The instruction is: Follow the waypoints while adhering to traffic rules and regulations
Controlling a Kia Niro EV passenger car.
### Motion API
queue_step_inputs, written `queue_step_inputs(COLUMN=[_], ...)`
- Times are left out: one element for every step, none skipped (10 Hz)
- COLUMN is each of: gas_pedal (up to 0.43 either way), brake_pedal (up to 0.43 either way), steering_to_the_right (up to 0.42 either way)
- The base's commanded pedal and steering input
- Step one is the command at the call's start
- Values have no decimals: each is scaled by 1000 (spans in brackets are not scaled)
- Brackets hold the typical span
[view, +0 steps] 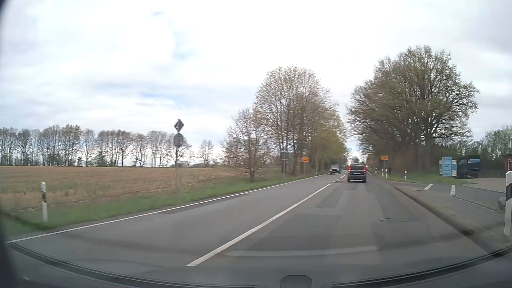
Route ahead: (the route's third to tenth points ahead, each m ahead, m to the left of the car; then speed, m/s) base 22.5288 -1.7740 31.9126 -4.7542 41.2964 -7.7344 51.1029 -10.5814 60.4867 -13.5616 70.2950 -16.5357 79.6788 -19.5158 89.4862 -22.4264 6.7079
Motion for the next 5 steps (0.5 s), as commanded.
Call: queue_step_inputs(gas_pedal=[421,421,429,441,449], brake_pedal=[0,0,0,0,0], steering_to_the_right=[291,245,202,152,115])
